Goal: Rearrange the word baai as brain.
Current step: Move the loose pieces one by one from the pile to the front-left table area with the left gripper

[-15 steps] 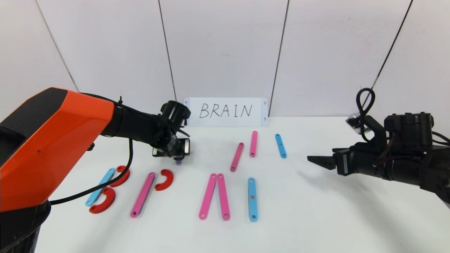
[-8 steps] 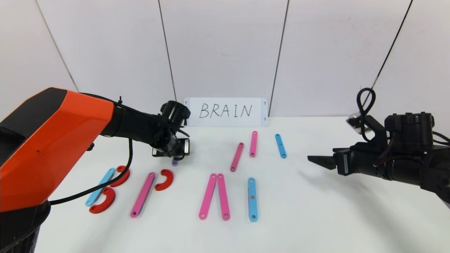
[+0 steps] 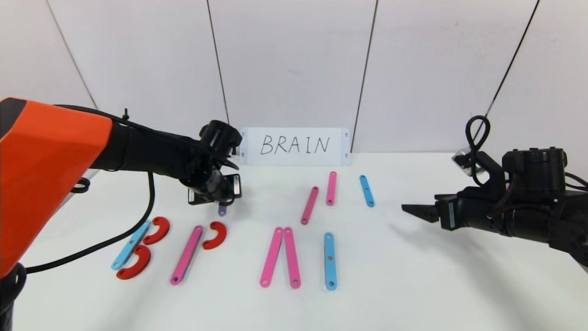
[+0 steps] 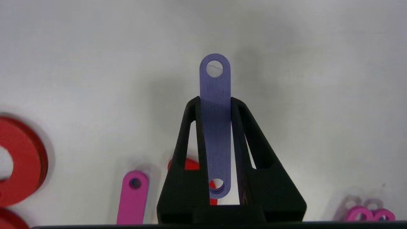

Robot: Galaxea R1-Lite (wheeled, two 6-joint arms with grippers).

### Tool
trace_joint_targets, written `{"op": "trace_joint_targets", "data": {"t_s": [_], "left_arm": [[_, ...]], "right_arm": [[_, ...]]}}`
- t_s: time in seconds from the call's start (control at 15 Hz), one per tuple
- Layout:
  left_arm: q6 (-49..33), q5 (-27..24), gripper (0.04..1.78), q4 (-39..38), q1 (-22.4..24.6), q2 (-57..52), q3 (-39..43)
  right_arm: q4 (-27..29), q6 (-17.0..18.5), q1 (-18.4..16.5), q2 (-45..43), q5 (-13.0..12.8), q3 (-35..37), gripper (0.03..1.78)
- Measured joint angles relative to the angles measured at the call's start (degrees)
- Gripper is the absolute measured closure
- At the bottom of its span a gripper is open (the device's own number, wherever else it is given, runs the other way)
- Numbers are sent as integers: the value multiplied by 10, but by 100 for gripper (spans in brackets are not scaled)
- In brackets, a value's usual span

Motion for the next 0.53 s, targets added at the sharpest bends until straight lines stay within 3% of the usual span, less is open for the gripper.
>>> {"op": "trace_joint_targets", "data": {"t_s": [0.53], "left_arm": [[-131,50,155,33,-21,-107,128]], "right_arm": [[0,0,5,1,0,2,8]]}}
